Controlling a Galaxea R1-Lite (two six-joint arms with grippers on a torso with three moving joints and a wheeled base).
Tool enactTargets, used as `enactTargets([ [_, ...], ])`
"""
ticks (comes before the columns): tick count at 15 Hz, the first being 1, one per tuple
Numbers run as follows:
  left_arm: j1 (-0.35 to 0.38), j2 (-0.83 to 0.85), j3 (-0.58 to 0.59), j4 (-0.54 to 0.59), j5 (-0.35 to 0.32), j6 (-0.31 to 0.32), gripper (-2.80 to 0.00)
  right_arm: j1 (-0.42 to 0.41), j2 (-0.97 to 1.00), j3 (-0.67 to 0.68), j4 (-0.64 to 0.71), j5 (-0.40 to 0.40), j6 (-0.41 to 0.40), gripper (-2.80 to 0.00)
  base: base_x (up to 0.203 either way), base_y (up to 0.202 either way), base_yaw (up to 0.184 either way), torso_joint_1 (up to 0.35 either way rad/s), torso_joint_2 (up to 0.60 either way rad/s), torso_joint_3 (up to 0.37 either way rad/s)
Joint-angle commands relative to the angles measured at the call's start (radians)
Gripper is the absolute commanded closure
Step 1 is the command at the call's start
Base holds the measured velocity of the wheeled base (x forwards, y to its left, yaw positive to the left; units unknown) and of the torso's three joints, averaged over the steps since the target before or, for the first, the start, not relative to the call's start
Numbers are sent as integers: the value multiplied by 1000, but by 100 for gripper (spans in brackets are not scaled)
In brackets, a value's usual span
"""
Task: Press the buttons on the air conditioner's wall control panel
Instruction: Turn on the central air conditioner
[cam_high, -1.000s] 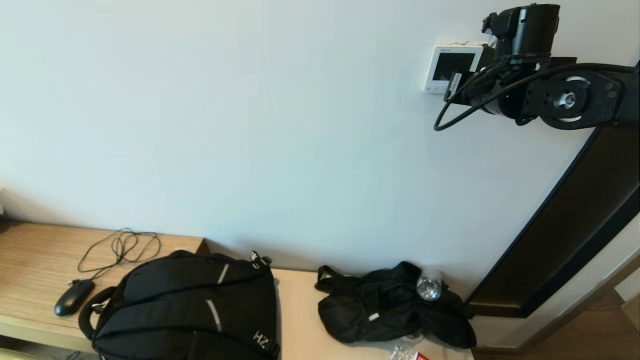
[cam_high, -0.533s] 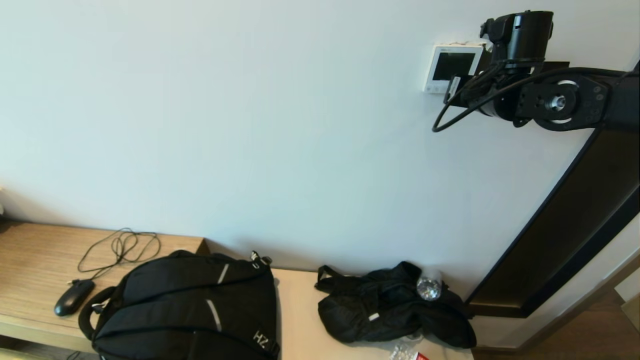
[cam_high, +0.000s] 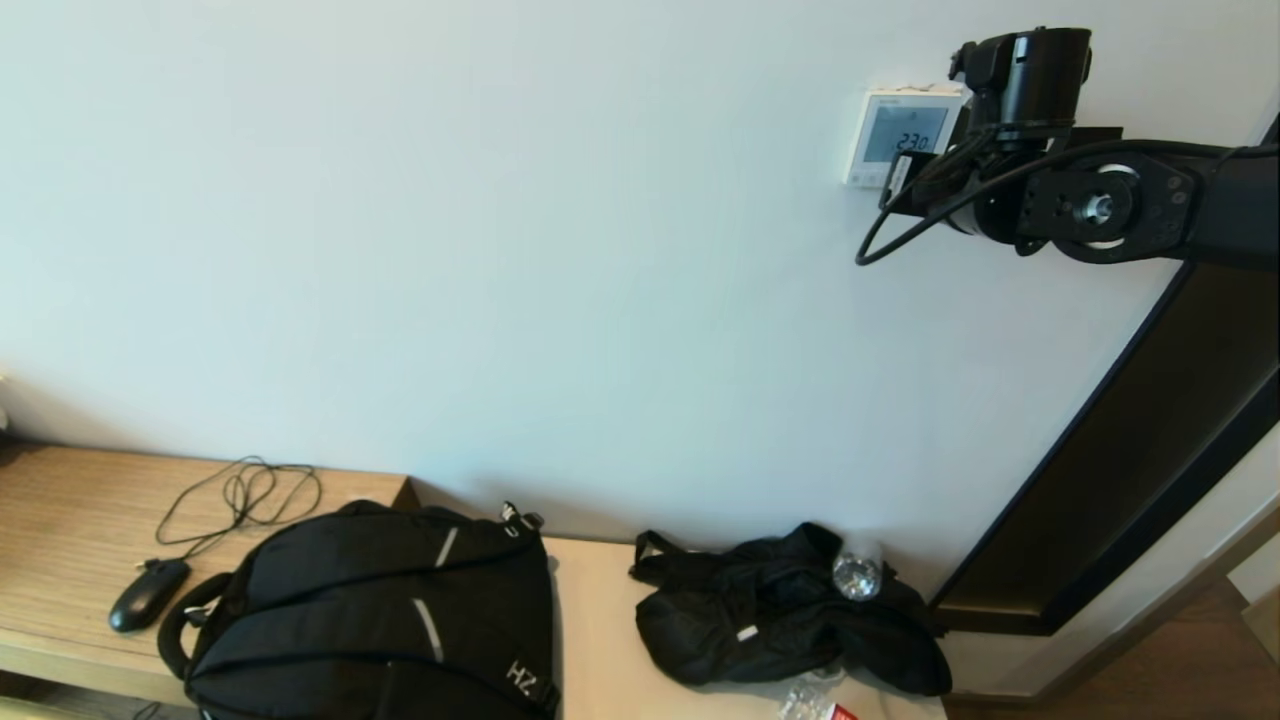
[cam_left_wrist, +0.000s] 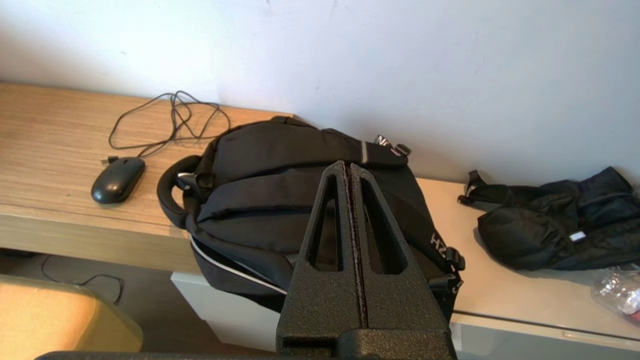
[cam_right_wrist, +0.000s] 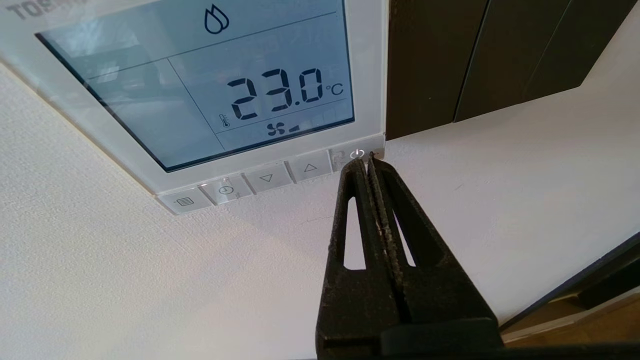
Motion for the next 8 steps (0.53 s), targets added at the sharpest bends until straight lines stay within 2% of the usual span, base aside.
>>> enactTargets([
  [1, 0, 0, 0, 0, 0, 0, 0, 7, -13, 14, -2, -2, 2, 0, 0, 0, 0, 0, 0, 0],
  [8, 1, 0, 0, 0, 0, 0, 0, 81, -70, 80, -4, -34, 0, 0, 0, 0, 0, 0, 0, 0],
])
